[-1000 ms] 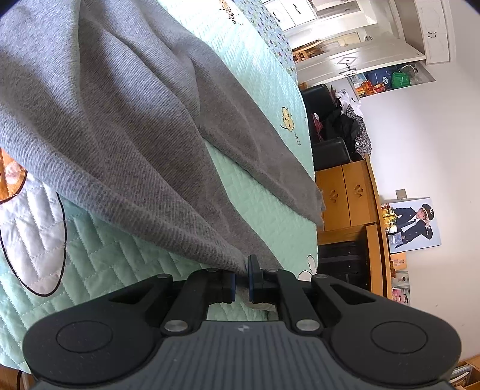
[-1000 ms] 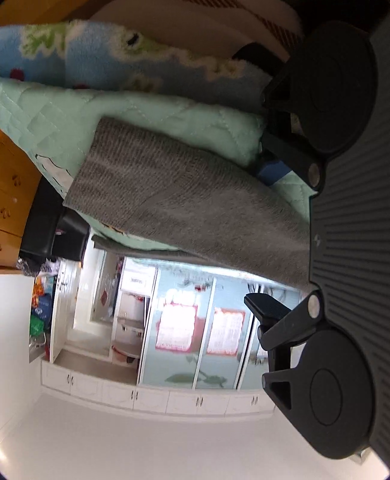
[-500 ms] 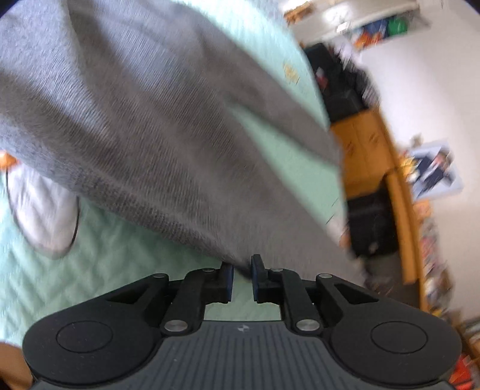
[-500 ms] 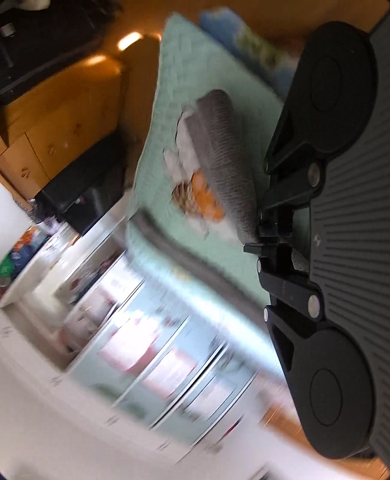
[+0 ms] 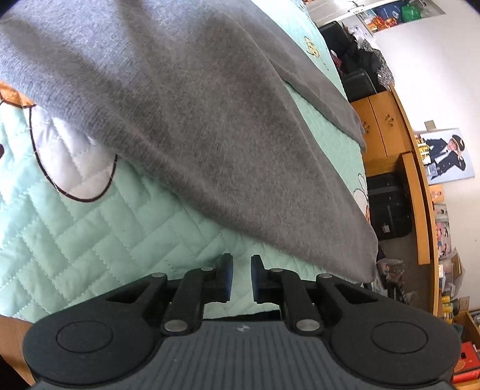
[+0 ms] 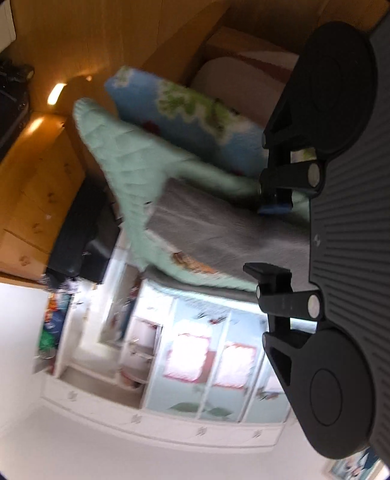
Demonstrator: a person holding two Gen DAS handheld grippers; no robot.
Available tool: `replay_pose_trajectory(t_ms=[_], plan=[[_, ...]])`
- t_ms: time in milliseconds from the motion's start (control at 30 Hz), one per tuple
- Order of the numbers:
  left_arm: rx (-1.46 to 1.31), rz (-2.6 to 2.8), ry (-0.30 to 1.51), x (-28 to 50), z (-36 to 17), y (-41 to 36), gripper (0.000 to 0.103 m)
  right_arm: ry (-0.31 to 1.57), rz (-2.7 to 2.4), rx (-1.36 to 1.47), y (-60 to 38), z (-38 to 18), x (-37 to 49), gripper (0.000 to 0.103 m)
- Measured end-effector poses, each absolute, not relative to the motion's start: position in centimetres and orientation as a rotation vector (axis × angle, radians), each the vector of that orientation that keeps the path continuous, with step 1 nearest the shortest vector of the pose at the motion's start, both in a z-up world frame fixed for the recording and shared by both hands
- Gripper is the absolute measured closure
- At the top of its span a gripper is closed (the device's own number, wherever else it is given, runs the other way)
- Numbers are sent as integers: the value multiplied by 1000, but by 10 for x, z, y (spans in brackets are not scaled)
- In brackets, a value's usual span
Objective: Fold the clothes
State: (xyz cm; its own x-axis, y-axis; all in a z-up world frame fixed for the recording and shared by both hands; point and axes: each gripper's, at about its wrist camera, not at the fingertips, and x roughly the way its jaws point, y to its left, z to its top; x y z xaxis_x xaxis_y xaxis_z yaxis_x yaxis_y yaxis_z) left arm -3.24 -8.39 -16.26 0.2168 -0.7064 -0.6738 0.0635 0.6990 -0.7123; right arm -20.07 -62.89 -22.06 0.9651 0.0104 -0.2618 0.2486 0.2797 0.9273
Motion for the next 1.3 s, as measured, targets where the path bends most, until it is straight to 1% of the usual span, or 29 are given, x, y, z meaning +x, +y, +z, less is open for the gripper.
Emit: replay_pose_trajectory(t_ms=[33,67,133,200,300,367,400,533,633,700,767,867,900,967,1067,1100,1133,1167,1233,1300], plan=[[-602,-592,1242,-33,-159,-86,88,217,-161,1283,-631,-222,-200,54],[-577,-599,1233,-34,-156,-89,85,211,-156,1277,-635,-224,-196,53],[-515,-610,1210,-38,-148,-92,83,204,-143,1270,-638,-222,-189,50],[-462,-619,1186,-42,-141,-96,82,219,-138,1244,-640,-220,-188,50],[-408,-621,1167,-46,-134,-99,74,264,-147,1227,-647,-213,-181,51],[-395,-615,1164,-47,-131,-100,69,294,-145,1199,-648,-204,-173,78],[-389,-612,1162,-48,-130,-100,68,321,-140,1155,-645,-194,-166,97],[-395,-594,1145,-49,-123,-97,67,314,-92,944,-633,-141,-148,98],[-398,-591,1114,-48,-117,-97,60,255,-86,728,-628,-98,-143,98],[-394,-597,1099,-49,-113,-97,57,278,-136,612,-629,-91,-136,98],[-392,-603,1095,-51,-112,-97,55,343,-215,529,-632,-107,-129,98],[-396,-604,1110,-53,-115,-95,55,491,-321,523,-645,-160,-123,95],[-397,-602,1115,-53,-115,-93,55,507,-323,535,-647,-177,-126,95],[-398,-598,1117,-55,-114,-89,55,428,-308,582,-649,-190,-142,93],[-411,-589,1112,-55,-114,-82,53,385,-310,731,-662,-194,-153,89],[-415,-585,1108,-55,-113,-79,53,380,-327,750,-662,-192,-157,84],[-420,-581,1103,-55,-113,-77,53,376,-345,769,-663,-189,-161,77],[-425,-577,1098,-55,-112,-74,53,376,-375,776,-663,-186,-165,74],[-433,-571,1086,-54,-110,-69,52,395,-491,762,-662,-179,-170,60],[-438,-553,1065,-54,-106,-60,52,380,-564,764,-659,-173,-180,59]])
